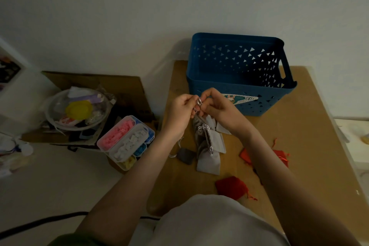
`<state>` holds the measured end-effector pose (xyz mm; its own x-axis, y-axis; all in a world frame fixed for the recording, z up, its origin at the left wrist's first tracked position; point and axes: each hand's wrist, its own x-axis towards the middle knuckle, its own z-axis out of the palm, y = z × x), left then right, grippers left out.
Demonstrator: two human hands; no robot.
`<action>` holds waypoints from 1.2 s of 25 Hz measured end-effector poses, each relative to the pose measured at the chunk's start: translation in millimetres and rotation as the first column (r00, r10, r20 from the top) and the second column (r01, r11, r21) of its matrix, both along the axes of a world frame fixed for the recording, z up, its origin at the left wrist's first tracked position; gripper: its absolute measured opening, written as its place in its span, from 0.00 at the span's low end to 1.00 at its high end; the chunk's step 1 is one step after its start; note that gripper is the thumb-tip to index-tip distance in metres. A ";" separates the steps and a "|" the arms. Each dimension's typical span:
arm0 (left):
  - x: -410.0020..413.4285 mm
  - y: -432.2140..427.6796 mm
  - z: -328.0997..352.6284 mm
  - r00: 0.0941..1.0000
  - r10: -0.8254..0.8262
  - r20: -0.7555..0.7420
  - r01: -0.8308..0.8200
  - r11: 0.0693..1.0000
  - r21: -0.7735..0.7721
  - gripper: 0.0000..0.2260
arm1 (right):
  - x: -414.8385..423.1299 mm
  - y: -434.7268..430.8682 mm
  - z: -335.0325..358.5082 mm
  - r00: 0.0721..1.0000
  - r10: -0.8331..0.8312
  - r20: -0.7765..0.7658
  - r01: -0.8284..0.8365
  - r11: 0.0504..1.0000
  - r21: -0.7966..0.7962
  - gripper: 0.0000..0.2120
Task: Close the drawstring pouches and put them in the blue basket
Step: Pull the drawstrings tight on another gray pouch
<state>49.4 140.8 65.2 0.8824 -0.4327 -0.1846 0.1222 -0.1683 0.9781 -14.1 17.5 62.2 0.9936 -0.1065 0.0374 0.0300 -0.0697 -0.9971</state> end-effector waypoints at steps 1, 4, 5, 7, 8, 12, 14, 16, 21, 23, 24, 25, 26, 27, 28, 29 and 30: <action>-1.6 0.6 0.0 1.000 -0.015 0.013 0.015 1.000 0.008 0.10 | 0.3 -0.2 -0.5 1.000 -0.009 -0.003 0.009 1.000 -0.003 0.07; -2.8 2.0 0.7 0.996 -0.070 0.058 0.067 0.996 0.055 0.09 | -0.3 0.0 -1.9 0.999 -0.051 -0.010 0.051 0.999 -0.001 0.08; -3.1 2.4 1.9 0.993 -0.087 0.073 0.082 0.994 0.077 0.10 | -0.8 0.0 -1.9 0.997 -0.070 -0.016 0.070 0.997 -0.008 0.08; -6.0 2.6 6.4 0.988 -0.118 0.101 0.107 0.989 0.102 0.11 | -1.5 -0.9 -1.5 0.995 -0.100 -0.027 0.098 0.993 -0.067 0.09; -8.3 2.3 9.3 0.983 -0.137 0.124 0.124 0.986 0.110 0.11 | -1.9 -1.5 -0.7 0.994 -0.108 -0.028 0.104 0.988 -0.115 0.09; -13.2 0.0 11.5 0.926 -0.162 0.341 0.080 0.967 0.243 0.08 | -1.3 -0.6 2.7 0.994 -0.112 0.015 0.111 0.947 -0.301 0.08; -8.8 -0.6 6.4 0.913 -0.122 0.389 0.025 0.969 0.246 0.09 | -0.5 0.3 0.7 0.993 -0.109 0.048 0.118 0.943 -0.311 0.07; -6.5 -2.4 3.3 0.959 -0.073 0.273 0.026 0.985 0.172 0.09 | -0.5 1.0 -1.5 0.990 -0.120 0.069 0.136 0.939 -0.316 0.07; -1.9 -4.1 7.0 0.992 -0.075 -0.098 0.081 0.995 0.056 0.10 | -5.2 3.9 -7.5 0.982 -0.124 0.141 0.166 0.926 -0.339 0.04; 2.3 -2.1 8.3 0.983 -0.120 -0.136 0.124 0.992 0.023 0.09 | -3.9 3.3 -8.7 0.982 -0.151 0.110 0.180 0.922 -0.344 0.06; 3.7 -1.7 7.9 0.983 -0.127 -0.130 0.130 0.992 0.010 0.09 | -2.2 2.6 -7.6 0.981 -0.180 0.077 0.196 0.912 -0.360 0.08; 4.0 -1.1 7.6 0.985 -0.128 -0.112 0.128 0.992 -0.003 0.08 | -0.6 2.4 -5.0 0.977 -0.211 0.026 0.206 0.907 -0.368 0.08; 3.0 -0.8 7.5 0.989 -0.124 -0.085 0.123 0.992 -0.020 0.08 | 1.0 2.4 -2.0 0.972 -0.231 -0.033 0.206 0.916 -0.343 0.07; 1.4 -0.9 6.6 0.992 -0.118 -0.052 0.117 0.993 -0.033 0.08 | 2.1 2.6 1.0 0.969 -0.230 -0.091 0.195 0.937 -0.291 0.05; -0.5 -1.3 5.9 0.993 -0.113 -0.016 0.112 0.993 -0.038 0.08 | 2.7 2.0 3.5 0.966 -0.217 -0.139 0.180 0.955 -0.236 0.05; -2.2 -1.1 5.4 0.994 -0.110 0.014 0.110 0.993 -0.037 0.08 | 2.6 1.2 5.7 0.965 -0.199 -0.170 0.166 0.967 -0.194 0.06; -3.2 -0.9 5.5 0.993 -0.108 0.035 0.110 0.993 -0.040 0.08 | 2.4 0.6 7.3 0.965 -0.179 -0.193 0.150 0.976 -0.158 0.08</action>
